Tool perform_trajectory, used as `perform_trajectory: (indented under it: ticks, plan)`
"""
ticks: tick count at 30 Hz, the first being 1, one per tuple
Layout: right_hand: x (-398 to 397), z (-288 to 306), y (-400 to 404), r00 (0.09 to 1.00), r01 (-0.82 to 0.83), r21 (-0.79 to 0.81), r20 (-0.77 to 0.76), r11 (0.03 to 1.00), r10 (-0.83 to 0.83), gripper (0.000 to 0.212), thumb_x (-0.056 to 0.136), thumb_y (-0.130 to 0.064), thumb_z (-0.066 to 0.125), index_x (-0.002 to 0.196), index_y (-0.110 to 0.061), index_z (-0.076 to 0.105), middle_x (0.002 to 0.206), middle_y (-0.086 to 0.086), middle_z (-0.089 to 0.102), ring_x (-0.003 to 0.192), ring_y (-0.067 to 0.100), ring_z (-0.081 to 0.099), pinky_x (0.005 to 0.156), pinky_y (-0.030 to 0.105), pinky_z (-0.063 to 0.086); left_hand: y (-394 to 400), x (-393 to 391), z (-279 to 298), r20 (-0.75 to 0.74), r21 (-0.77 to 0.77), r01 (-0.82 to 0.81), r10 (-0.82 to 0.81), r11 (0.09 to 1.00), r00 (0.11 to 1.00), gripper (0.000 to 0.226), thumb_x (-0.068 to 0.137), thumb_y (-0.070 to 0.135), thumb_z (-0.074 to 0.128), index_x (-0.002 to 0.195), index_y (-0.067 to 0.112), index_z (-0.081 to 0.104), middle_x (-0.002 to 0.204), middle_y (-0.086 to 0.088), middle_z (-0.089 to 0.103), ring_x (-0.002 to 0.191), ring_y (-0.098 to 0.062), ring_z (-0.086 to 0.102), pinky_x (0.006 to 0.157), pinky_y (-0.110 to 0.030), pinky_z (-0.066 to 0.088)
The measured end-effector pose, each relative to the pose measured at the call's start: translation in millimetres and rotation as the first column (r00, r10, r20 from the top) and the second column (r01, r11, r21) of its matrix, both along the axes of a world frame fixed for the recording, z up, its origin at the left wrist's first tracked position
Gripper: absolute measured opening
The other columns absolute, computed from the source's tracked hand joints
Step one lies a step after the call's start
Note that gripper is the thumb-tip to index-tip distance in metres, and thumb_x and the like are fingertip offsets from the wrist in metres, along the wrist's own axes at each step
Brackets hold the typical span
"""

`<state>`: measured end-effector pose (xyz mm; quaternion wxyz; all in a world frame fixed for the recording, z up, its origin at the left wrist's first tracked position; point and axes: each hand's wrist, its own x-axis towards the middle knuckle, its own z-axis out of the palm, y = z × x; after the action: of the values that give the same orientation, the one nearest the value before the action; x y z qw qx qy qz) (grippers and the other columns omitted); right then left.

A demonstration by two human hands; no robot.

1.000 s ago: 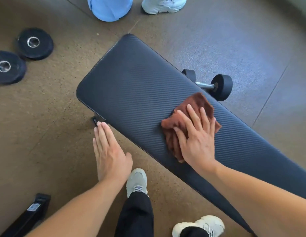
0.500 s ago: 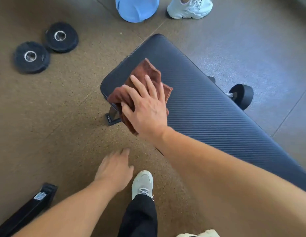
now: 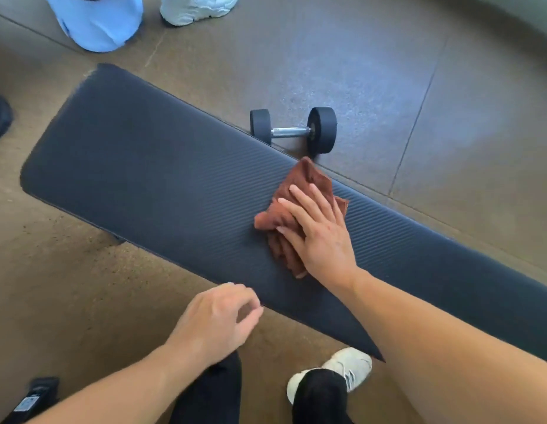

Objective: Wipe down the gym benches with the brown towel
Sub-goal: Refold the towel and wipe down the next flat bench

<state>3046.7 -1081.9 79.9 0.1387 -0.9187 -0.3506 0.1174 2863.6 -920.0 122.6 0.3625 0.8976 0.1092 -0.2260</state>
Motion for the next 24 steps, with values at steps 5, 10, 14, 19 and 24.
perform_trajectory:
  ticks: [5,10,14,19,24]
  plan:
    - [24.8,3.4,-66.5,0.915,0.398,0.006,-0.079,0.918,-0.396,0.048,0.105,-0.052,0.049,0.15,-0.036,0.051,0.166,-0.006,0.036,0.158,0.022,0.017,0.128,0.053,0.011,-82.9,61.5,8.8,0.231,-0.108,-0.237,0.256,0.966,0.939,0.03,0.096,0.013,0.061,0.124,0.023,0.062,0.121,0.014,0.062,0.112,-0.004,0.054,0.099,-0.025,0.046]
    - [-73.5,4.6,-87.8,0.919,0.39,0.0,-0.06,0.921,-0.389,0.045,0.105,-0.042,0.054,0.149,-0.031,0.053,0.164,-0.003,0.039,0.159,0.026,0.018,0.127,0.057,0.013,-107.9,94.4,7.4,0.281,-0.04,-0.379,0.375,0.924,0.883,0.054,0.087,0.014,0.029,0.133,0.017,0.057,0.14,0.0,0.057,0.132,-0.017,0.046,0.112,-0.027,0.029]
    - [-123.6,-0.4,-126.1,0.991,0.116,-0.067,-0.06,0.991,-0.12,0.046,0.11,-0.047,0.039,0.153,-0.036,0.047,0.166,-0.005,0.036,0.159,0.027,0.016,0.126,0.059,0.018,-114.1,93.2,1.2,0.269,0.026,-0.325,0.307,0.945,0.913,0.054,0.09,-0.006,0.043,0.137,0.017,0.053,0.147,0.0,0.052,0.137,-0.018,0.042,0.115,-0.028,0.026]
    - [-28.3,-3.6,-135.1,0.964,0.266,0.018,-0.027,0.964,-0.266,0.045,0.104,-0.044,0.043,0.145,-0.035,0.057,0.158,-0.005,0.049,0.152,0.032,0.035,0.124,0.059,0.021,-107.6,92.1,-16.6,0.242,0.133,-0.147,0.112,0.98,0.964,0.059,0.088,-0.013,0.051,0.141,0.013,0.053,0.156,-0.003,0.045,0.148,-0.02,0.033,0.123,-0.041,0.025]
    - [79.3,-1.6,-148.5,0.897,0.403,-0.015,-0.191,0.915,-0.398,0.049,0.105,-0.053,0.045,0.153,-0.042,0.045,0.163,-0.01,0.04,0.157,0.024,0.021,0.127,0.05,0.006,-140.6,119.4,-20.8,0.27,0.137,-0.084,0.044,0.987,0.962,0.055,0.09,-0.01,0.054,0.142,0.008,0.052,0.156,-0.008,0.044,0.149,-0.025,0.032,0.124,-0.043,0.023]
